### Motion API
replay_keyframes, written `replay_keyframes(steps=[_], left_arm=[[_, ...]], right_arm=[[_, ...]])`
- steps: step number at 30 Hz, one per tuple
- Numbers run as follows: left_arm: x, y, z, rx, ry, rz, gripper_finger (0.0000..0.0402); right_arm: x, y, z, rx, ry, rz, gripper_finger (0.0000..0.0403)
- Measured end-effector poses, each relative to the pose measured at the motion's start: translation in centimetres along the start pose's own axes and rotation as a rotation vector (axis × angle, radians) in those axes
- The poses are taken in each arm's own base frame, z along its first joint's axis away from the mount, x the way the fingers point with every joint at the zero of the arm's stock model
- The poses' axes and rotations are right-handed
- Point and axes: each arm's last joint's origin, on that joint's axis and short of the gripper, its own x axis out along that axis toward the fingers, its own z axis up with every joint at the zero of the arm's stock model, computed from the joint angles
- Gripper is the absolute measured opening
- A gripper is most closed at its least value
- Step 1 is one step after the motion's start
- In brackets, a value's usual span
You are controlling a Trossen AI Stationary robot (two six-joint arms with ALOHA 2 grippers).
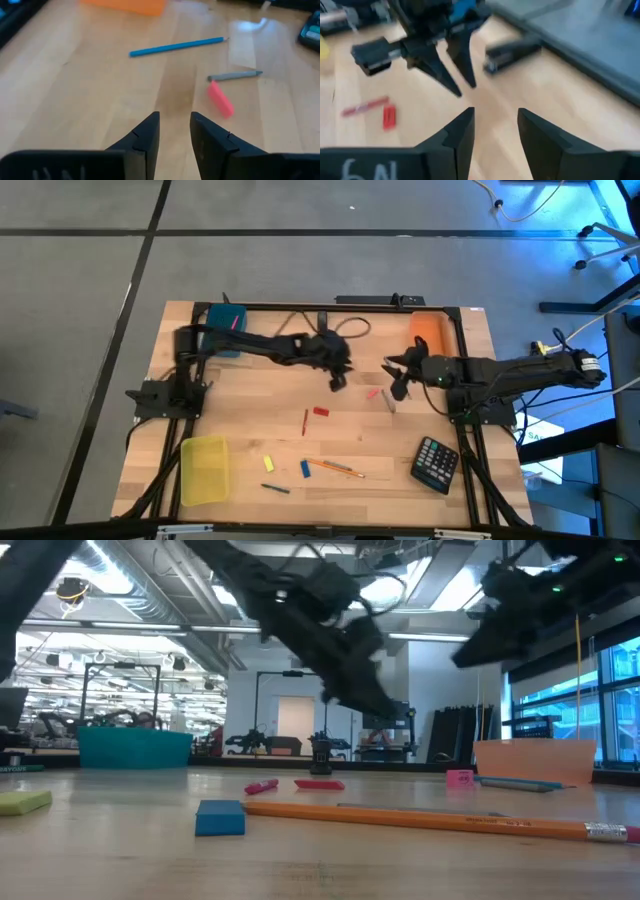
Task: Sort crayons/erasers/pens/pencils in bins
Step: Put the blue pencil into the blue bin
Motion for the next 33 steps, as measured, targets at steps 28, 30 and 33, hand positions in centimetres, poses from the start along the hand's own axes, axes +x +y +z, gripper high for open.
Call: replay_keyframes(steps=[28, 30, 33], left_arm=[[3.7, -1.1, 1.7, 0.105, -0.057, 0.058, 0.0097], [3.7, -1.5, 1.7, 0.117, -0.058, 0.053, 0.0097], [3.4, -1.9, 1.9, 0.122, -0.058, 0.058, 0.0097]], right_arm=[[3.4, -0.5, -6.8, 0.011, 0.599, -0.289, 0.0114], [3.8, -0.3, -7.2, -0.003, 0.625, -0.3, 0.0114], [4.7, -0.1, -7.7, -0.026, 0.64, -0.301, 0.0114]])
